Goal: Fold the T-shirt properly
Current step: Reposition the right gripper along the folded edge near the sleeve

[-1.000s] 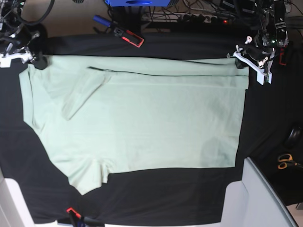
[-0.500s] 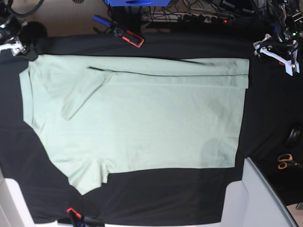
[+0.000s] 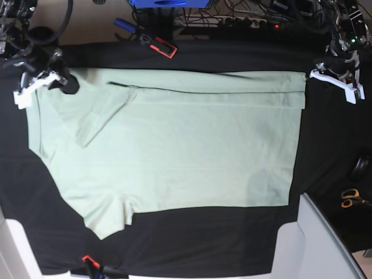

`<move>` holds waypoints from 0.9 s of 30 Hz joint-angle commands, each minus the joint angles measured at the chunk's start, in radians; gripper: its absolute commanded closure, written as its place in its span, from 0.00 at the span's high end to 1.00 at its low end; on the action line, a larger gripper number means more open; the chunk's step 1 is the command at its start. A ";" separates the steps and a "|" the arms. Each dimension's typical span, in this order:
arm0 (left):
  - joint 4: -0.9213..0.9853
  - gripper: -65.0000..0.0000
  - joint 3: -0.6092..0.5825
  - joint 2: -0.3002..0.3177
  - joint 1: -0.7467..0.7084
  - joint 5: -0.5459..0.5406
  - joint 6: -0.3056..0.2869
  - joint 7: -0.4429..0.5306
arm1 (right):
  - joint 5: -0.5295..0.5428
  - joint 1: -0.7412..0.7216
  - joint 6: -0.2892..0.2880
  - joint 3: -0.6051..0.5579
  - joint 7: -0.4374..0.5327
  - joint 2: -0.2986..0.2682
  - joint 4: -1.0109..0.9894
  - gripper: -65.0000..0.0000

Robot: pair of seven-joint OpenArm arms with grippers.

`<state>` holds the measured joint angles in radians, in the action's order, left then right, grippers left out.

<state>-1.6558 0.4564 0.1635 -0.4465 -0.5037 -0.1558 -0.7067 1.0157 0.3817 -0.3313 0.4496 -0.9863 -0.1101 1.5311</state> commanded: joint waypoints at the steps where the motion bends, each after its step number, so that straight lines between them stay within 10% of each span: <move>1: -0.008 0.00 0.008 0.014 -0.007 -0.003 0.011 0.014 | 0.016 -0.014 -0.009 -0.008 0.008 -0.006 -0.010 0.00; 27: -0.008 0.00 0.017 0.023 -0.035 -0.003 0.011 0.017 | -0.057 -0.138 -0.010 -0.183 0.096 -0.001 -0.295 0.00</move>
<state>-1.6489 0.4652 0.1745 -0.4767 -0.5014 -0.1459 -0.7097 0.9428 0.2520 -0.3386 0.2649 -0.8928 -0.1017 1.2255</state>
